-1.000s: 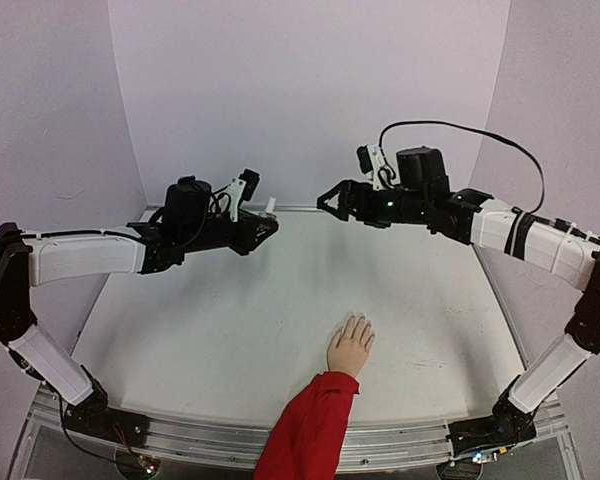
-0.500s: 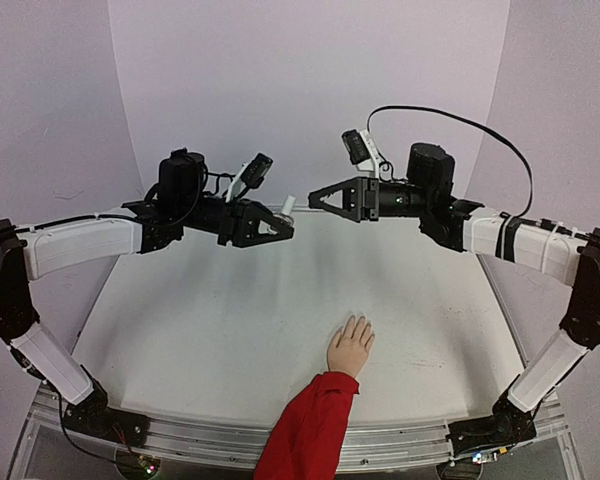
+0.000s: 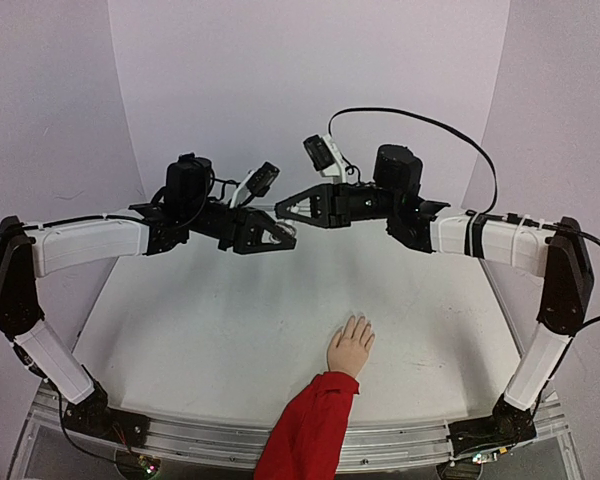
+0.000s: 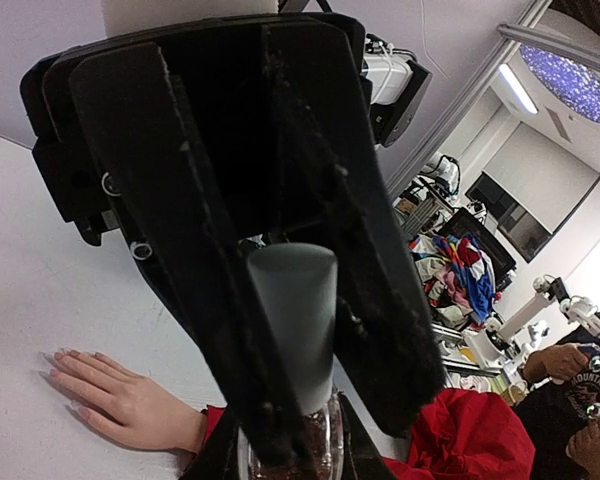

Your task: Paint the nails

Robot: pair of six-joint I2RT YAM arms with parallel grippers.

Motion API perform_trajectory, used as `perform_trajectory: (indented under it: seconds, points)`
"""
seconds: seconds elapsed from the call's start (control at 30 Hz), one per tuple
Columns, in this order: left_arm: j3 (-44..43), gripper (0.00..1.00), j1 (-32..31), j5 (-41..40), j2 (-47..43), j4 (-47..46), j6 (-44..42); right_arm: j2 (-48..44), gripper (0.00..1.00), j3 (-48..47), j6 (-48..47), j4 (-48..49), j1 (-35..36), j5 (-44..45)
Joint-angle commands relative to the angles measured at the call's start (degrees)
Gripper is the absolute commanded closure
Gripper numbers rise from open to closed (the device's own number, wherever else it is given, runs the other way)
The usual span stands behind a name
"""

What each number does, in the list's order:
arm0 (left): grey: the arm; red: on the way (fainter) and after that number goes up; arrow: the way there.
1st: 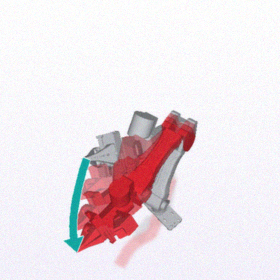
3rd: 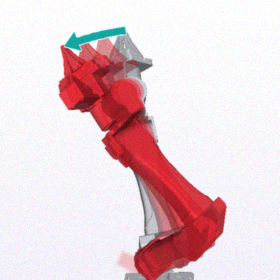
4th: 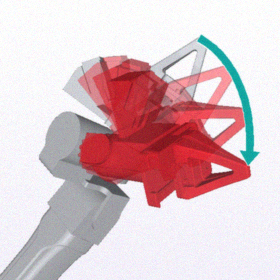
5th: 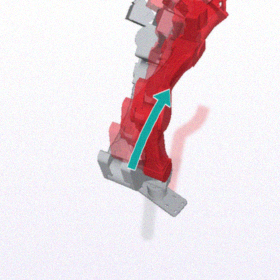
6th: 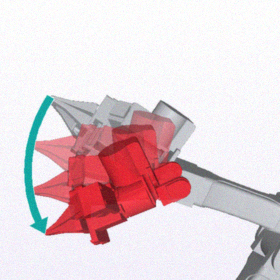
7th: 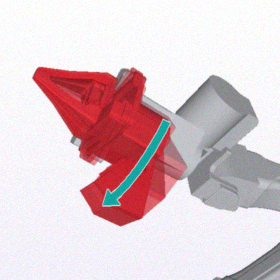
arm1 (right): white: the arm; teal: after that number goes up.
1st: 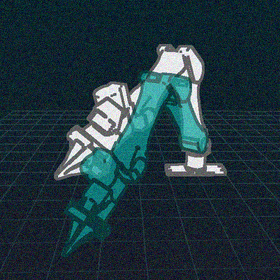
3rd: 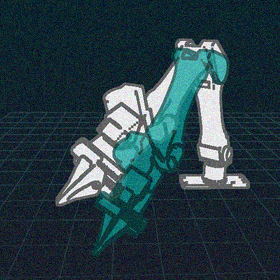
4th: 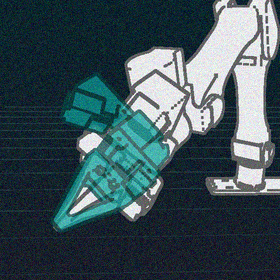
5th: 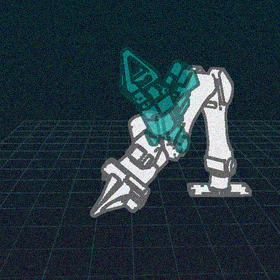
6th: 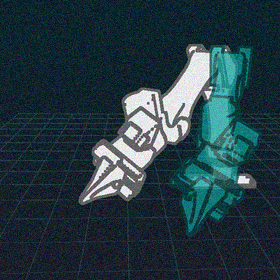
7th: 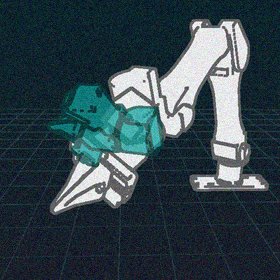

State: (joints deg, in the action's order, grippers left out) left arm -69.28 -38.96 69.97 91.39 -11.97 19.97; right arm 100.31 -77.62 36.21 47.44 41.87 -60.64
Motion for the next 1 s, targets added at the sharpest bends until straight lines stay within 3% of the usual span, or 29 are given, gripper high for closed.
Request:
perform_trajectory:
  seconds: [0.0,0.17,0.23,0.3,0.37,0.5,0.7,0.83,0.97]
  points:
    - [-3.0,1.0,-0.2,0.3,-0.4,-1.9,0.0,0.3,0.87,-2.4,0.9,4.8,0.8,-2.4]
    - [-2.9,1.0,-0.2,-6.0,-1.1,-2.0,-1.1,-0.4,1.0,1.2,0.0,3.9,1.0,0.9]
    - [-1.8,1.0,-0.2,-12.9,-2.2,-2.0,-2.8,-1.1,1.0,2.2,-2.6,0.6,1.2,3.7]
    - [0.2,1.0,-0.2,-25.1,-3.7,-1.9,-3.8,-2.0,1.0,2.6,-6.5,-5.4,1.7,9.0]
    - [2.0,1.0,-0.2,-39.4,-5.2,-1.9,-4.2,-2.7,1.0,2.4,-10.1,-13.9,2.8,17.9]
    - [2.0,1.0,-0.5,-59.5,-5.0,-2.1,-5.4,-1.2,1.0,-2.1,-8.6,-30.5,7.0,49.6]
    - [-1.5,1.0,-1.6,-66.4,-0.2,-2.2,-10.1,3.0,1.0,-6.5,8.5,-34.1,13.6,70.7]
    - [-1.6,1.0,-1.6,-68.2,1.8,-2.3,-10.0,6.5,1.0,-13.2,12.1,-39.5,16.0,77.6]
    - [-0.4,1.0,-1.7,-64.5,1.7,-2.2,-10.0,6.2,0.98,-14.4,10.1,-39.8,15.9,77.9]
